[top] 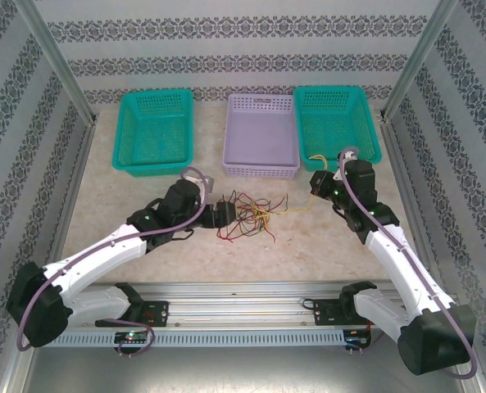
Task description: Untangle the cables
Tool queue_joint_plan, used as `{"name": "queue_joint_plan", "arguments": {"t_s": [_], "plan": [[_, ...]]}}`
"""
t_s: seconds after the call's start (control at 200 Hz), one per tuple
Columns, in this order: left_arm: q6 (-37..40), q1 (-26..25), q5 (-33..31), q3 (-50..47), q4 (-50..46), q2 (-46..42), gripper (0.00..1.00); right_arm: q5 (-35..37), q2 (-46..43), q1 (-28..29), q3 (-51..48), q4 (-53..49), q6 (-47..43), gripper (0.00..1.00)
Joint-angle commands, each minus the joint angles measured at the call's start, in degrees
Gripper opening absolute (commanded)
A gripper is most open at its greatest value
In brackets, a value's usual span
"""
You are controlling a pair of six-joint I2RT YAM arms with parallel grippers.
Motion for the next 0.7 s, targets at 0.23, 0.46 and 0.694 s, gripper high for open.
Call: {"name": "queue_joint_plan", "arguments": {"t_s": [0.23, 0.46, 0.694], "plan": [[-6.3, -2.9, 6.9, 5.1, 12.1, 7.9, 0.83, -0.2, -0.1, 2.9, -2.0, 8.8, -3.9, 0.00], [-9.9, -3.1, 9.3, 6.8, 13.4, 8.6, 0.81, 0.2, -0.3, 3.9, -5.0, 12.4, -5.6, 0.00], [-11.0, -4.8, 12.8, 8.7, 11.5, 12.0, 0.70, 1.1, -1.7, 4.4, -5.7, 13.9, -5.3, 0.00]]}}
